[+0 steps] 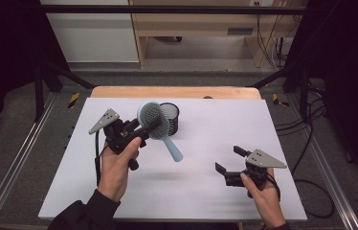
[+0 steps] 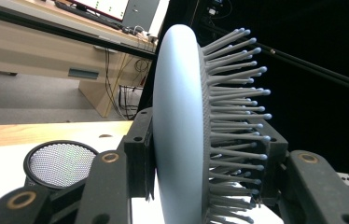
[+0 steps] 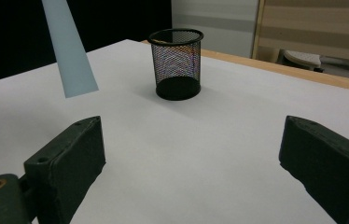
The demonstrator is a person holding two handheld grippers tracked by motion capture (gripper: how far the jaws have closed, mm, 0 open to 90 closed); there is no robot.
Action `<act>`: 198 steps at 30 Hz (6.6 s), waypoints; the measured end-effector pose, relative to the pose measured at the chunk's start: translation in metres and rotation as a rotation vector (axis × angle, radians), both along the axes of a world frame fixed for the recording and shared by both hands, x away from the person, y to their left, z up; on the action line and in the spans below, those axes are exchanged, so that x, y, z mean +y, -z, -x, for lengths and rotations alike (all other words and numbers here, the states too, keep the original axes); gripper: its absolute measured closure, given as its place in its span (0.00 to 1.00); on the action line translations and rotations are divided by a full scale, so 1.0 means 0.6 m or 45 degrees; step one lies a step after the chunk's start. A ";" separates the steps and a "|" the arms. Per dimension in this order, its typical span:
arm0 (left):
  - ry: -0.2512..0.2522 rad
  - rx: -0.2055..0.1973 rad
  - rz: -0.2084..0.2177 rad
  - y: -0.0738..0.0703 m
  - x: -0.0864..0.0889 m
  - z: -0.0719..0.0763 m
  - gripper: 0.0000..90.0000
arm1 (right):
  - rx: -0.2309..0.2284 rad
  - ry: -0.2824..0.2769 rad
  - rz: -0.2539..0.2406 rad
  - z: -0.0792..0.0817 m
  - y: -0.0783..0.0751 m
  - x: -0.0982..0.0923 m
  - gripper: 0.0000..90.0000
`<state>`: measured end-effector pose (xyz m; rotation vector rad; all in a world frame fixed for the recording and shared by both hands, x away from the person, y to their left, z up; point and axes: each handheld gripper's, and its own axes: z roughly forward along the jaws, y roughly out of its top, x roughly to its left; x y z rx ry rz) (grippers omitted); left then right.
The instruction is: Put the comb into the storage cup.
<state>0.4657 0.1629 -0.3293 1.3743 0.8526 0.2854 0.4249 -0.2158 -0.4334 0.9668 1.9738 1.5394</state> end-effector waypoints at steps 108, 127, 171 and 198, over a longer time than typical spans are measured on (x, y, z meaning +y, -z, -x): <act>-0.272 -0.136 -0.151 -0.075 -0.014 -0.203 0.57 | 0.012 -0.035 -0.048 -0.007 0.010 0.005 0.07; -0.281 -0.108 -0.166 -0.054 -0.023 -0.222 0.57 | 0.014 -0.039 -0.059 -0.007 0.009 0.004 0.07; -0.289 -0.088 -0.304 -0.006 -0.035 -0.231 0.57 | 0.017 -0.039 -0.057 -0.008 0.011 0.005 0.06; -0.277 -0.073 -0.349 0.017 -0.043 -0.234 0.57 | 0.033 -0.042 -0.059 -0.009 0.012 0.004 0.05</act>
